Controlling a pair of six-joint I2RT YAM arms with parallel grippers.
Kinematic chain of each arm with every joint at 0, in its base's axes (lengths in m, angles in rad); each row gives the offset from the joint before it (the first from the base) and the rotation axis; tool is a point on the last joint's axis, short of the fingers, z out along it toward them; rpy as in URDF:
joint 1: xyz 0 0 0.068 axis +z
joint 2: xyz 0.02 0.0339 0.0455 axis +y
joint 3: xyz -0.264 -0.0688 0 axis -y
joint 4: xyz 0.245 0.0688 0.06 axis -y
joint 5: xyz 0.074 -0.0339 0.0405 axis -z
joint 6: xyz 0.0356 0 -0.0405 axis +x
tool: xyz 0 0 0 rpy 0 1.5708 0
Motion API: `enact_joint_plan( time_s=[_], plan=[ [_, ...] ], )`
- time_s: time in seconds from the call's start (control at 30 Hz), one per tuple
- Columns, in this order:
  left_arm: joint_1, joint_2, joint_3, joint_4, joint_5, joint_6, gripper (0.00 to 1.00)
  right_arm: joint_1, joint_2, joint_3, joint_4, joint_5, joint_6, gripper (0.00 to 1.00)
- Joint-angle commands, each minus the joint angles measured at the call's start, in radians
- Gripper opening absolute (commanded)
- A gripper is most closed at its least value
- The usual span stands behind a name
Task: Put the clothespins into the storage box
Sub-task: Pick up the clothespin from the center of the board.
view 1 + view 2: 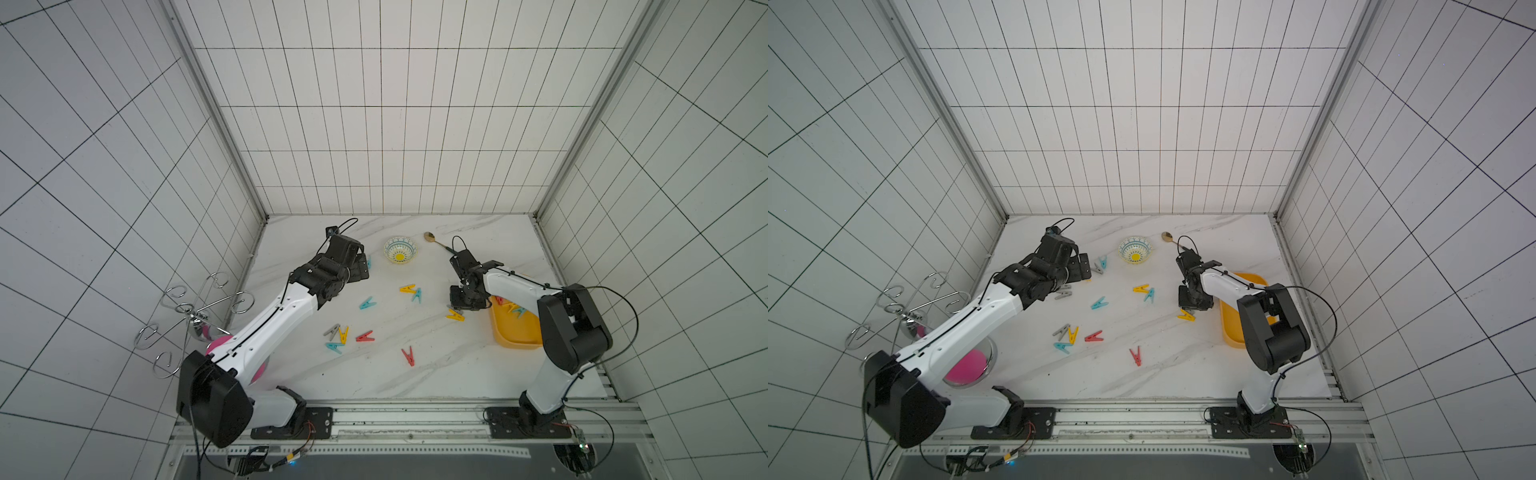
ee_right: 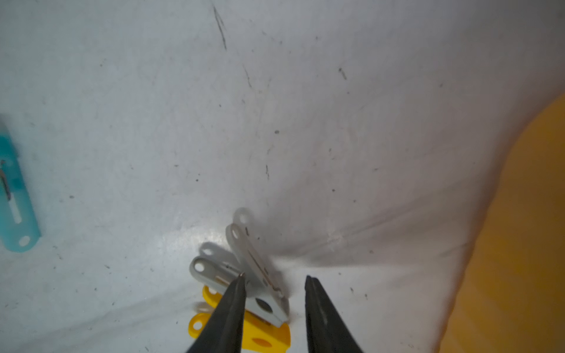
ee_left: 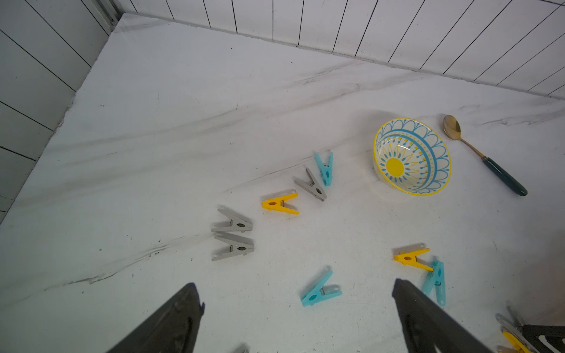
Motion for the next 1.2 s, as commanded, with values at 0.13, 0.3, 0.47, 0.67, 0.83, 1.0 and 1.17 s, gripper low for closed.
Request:
enact_joint_plan(
  time_s=[0.13,0.3,0.47,0.67,0.83,1.0,1.17],
  plan=[
    [0.0,-0.006,0.001,0.004,-0.011,0.006,0.99,0.0,0.031,0.081,-0.018,0.003,-0.011,0.37],
    [0.001,0.0,0.007,0.003,-0.015,0.011,0.99,-0.001,0.082,0.133,-0.032,0.0,-0.02,0.36],
    [0.0,0.013,0.023,0.0,-0.015,0.018,0.99,0.0,0.111,0.163,-0.038,-0.004,-0.03,0.36],
    [0.001,0.015,0.025,0.0,-0.025,0.025,0.99,0.0,0.145,0.148,-0.042,-0.008,-0.037,0.27],
    [0.004,0.014,0.023,0.0,-0.027,0.027,0.99,-0.001,0.152,0.133,-0.033,0.012,-0.04,0.15],
    [0.007,0.006,0.03,-0.005,-0.027,0.028,0.99,-0.013,0.14,0.149,-0.037,0.037,-0.045,0.07],
    [0.018,-0.009,0.029,-0.013,-0.029,0.031,0.99,-0.034,0.089,0.211,-0.092,0.053,-0.064,0.06]
  ],
)
